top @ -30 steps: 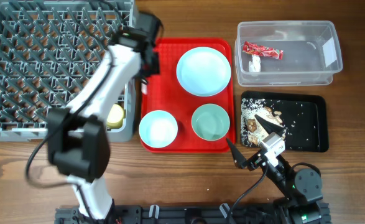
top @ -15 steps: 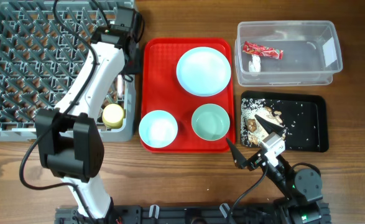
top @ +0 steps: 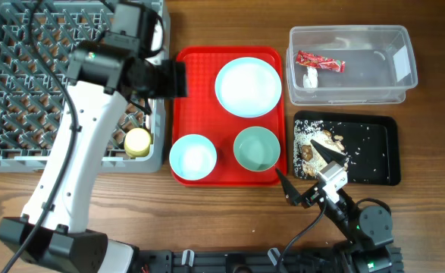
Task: Sort waste into correct bins and load items into the dishwasher rack
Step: 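Reach the left gripper to the green bowl and grip its rim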
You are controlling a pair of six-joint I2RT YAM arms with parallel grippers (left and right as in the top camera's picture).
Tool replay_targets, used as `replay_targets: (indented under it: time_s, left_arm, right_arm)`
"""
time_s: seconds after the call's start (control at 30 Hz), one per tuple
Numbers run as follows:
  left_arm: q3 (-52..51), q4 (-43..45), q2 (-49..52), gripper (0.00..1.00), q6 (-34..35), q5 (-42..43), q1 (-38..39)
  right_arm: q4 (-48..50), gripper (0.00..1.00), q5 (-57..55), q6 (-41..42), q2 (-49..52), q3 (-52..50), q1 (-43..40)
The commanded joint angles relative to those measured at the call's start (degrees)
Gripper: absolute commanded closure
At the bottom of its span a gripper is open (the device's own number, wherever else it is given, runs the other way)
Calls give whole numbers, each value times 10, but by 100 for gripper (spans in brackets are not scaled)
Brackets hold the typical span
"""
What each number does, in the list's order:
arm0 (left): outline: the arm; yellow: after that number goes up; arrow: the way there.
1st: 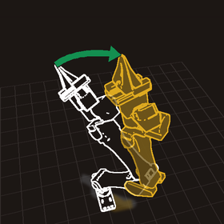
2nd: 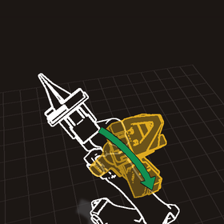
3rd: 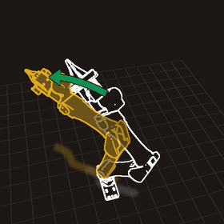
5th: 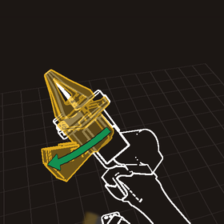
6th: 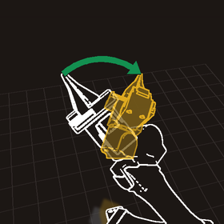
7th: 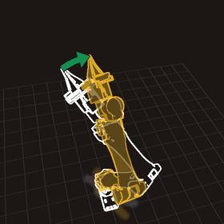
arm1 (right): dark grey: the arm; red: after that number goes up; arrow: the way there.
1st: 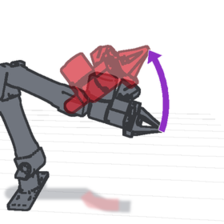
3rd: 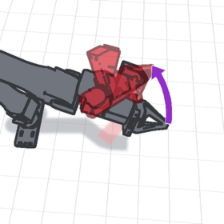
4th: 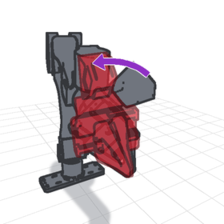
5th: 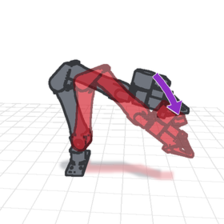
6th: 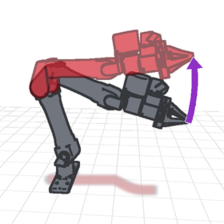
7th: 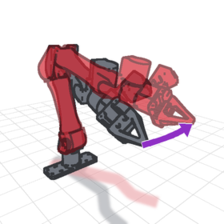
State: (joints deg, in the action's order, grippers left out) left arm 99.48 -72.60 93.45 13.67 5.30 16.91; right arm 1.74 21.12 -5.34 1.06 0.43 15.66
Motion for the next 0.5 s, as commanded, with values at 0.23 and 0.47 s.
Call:
replay_targets:
  time_s: [0.23, 0.47]
  left_arm:
    - [-51, -19, 19, 21, 66, 54, 60]
    - [-51, -101, -19, 29, 45, 52, 60]
  right_arm:
    - [1, 0, -6, 8, 0, -1, -1]
    - [1, 0, -6, 9, 0, -1, -1]
